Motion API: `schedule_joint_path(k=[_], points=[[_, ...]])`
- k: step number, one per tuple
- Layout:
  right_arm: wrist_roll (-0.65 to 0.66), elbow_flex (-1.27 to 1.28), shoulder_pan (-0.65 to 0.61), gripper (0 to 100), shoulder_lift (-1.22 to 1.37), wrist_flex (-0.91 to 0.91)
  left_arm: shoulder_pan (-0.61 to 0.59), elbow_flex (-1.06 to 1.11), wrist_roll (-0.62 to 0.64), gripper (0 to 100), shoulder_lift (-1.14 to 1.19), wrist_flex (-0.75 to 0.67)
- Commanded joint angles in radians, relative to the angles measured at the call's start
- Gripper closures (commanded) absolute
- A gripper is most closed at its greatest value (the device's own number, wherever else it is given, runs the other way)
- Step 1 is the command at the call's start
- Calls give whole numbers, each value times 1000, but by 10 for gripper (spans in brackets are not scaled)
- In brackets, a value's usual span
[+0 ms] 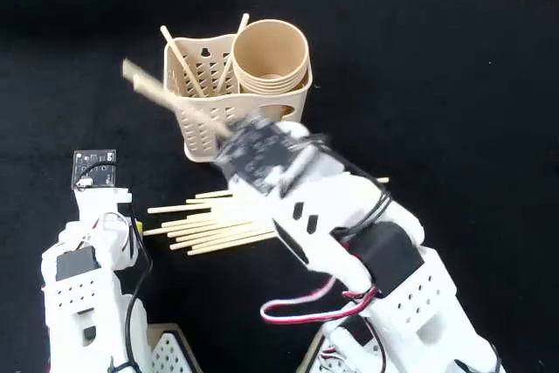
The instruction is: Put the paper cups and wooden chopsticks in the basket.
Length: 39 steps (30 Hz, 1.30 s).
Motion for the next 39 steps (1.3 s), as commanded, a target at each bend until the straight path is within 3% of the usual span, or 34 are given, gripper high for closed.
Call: schedule_joint_path(k=[1,8,11,17,25,34,39], points=[[-124,-54,-3,986,-16,-324,-10,-4,-6,809,5,-18],[-180,-54,-3,986,111,-779,-4,-4,-6,809,5,-18],[-183,-102,-3,986,236,-853,-4,-4,-6,809,5,-18],[-189,-245,35,986,483,-855,-5,-2,-6,809,5,-18],[-399,-216,114,986,636,-812,-4,-2,-6,809,5,-18],[-400,-85,133,979,688,-804,-4,-2,-6,809,5,-18],[-407,-128,124,841,688,-671,-4,-2,-6,809,5,-18]])
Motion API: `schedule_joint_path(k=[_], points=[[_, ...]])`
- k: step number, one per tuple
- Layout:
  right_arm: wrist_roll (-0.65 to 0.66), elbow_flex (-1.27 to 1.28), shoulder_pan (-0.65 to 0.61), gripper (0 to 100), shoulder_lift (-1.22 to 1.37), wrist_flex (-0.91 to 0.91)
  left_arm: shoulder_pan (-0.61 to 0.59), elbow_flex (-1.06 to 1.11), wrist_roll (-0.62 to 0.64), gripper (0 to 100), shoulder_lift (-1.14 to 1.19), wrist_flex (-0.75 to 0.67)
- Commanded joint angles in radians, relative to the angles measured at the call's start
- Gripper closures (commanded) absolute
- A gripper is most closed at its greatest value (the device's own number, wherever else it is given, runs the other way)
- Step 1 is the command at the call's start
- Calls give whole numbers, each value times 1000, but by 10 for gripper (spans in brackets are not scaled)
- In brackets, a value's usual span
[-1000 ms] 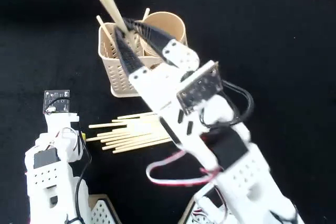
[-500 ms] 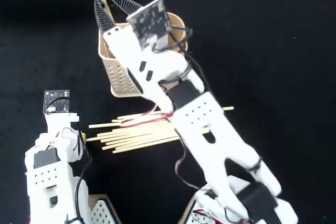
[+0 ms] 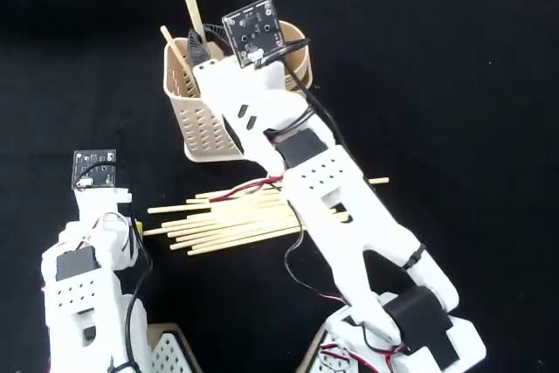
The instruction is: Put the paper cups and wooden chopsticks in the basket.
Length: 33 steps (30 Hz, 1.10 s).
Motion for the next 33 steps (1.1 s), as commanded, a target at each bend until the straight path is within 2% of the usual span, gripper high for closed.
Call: schedule_joint_path(k=[1,7,14,18,21,24,26,30,33], points=[[-5,-76,-9,849,-10,120,-4,-2,-6,809,5,-18],[-3,-245,-26,867,-90,336,-4,-2,-6,809,5,-18],[-2,-363,-23,868,-410,661,-2,-2,-6,809,5,-18],[-2,-354,60,914,-573,881,-2,-7,-9,809,5,-17],[2,-283,149,973,-650,1008,1,-21,-11,809,5,-17],[83,-165,267,954,-725,1109,1,-81,-28,805,14,14],[152,-51,342,939,-773,1140,2,-140,-86,805,15,61],[203,236,453,938,-848,1109,73,-303,-210,805,17,218],[196,458,468,938,-891,1026,166,-438,-287,804,38,345]])
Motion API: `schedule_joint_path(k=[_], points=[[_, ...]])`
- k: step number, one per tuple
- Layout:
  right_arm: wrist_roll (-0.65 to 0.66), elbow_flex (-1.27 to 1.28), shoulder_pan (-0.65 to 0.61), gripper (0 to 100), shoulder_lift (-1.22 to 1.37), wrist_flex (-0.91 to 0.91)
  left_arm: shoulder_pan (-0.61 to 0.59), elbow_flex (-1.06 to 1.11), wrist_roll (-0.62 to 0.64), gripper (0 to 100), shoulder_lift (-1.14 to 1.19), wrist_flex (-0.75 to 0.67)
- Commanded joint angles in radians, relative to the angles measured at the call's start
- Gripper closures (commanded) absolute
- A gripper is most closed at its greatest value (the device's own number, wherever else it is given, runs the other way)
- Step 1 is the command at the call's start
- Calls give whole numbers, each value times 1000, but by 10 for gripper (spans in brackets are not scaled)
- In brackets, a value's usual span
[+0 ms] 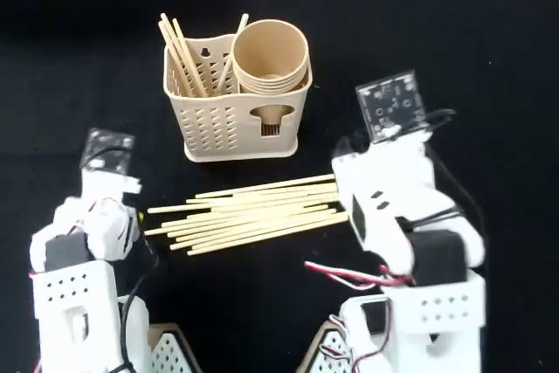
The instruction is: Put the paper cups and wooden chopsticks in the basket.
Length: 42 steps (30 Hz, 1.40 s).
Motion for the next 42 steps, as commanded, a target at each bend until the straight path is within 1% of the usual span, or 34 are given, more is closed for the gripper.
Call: schedule_joint_path(k=[1,5,8,10,13,17,19,23,25,28,31,34,38,40,42], points=[[9,249,29,938,-54,-104,125,-197,-86,804,46,141],[8,476,29,938,-127,-238,286,-309,-157,804,236,239],[3,596,55,938,-206,-295,383,-372,-199,804,425,262],[-34,636,114,938,-269,-311,440,-414,-203,804,542,262],[-114,653,265,938,-360,-313,526,-486,-198,804,680,261],[-221,688,453,938,-455,-330,634,-568,-147,804,810,261],[-249,725,502,938,-496,-368,690,-601,-141,804,859,261],[-256,754,514,939,-549,-390,785,-641,-138,804,944,244],[-256,757,514,939,-561,-388,808,-639,-138,804,979,199],[-255,757,512,939,-562,-379,809,-636,-132,804,1042,106],[-253,757,512,939,-562,-379,808,-638,-91,804,1114,21],[-253,757,511,939,-562,-379,808,-639,-83,804,1180,-35],[-253,757,511,939,-562,-379,809,-648,-83,808,1217,-35],[-253,759,491,939,-564,-379,816,-642,-86,808,1217,-34],[-253,759,470,939,-564,-379,819,-650,-86,809,1218,0]])
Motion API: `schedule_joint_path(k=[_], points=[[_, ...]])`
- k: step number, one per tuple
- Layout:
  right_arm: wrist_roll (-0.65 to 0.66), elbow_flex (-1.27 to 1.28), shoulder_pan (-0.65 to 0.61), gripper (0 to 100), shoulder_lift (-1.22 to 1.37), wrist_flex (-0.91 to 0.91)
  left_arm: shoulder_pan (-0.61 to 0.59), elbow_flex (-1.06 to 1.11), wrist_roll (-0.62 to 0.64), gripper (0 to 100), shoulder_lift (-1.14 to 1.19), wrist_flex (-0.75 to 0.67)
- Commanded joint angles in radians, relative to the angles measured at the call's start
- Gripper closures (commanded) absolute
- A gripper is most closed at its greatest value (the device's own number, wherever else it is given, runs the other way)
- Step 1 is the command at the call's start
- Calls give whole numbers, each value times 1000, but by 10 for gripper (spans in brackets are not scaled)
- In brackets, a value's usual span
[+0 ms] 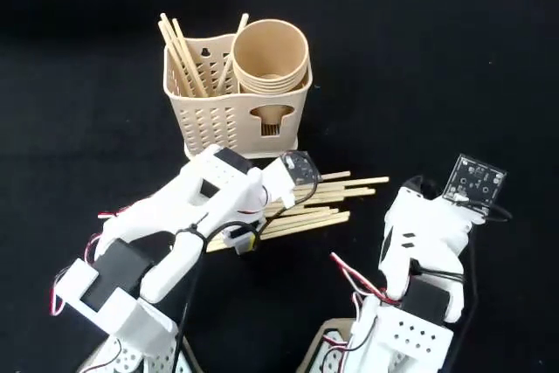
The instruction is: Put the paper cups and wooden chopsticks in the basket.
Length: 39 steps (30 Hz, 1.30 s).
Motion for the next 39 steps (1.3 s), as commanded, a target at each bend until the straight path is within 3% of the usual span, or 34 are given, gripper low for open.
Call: schedule_joint_path(k=[1,6,14,31,39], points=[[-6,-4,-32,939,-13,-14,19,-35,8,809,8,23],[-6,-4,-34,939,-13,-14,41,-31,11,813,8,55],[-6,-4,-34,939,-12,-14,111,-30,58,971,8,57],[-6,5,-34,939,-19,-14,113,-74,60,966,6,147],[-6,5,-34,939,-19,-14,111,-79,61,784,6,140]])
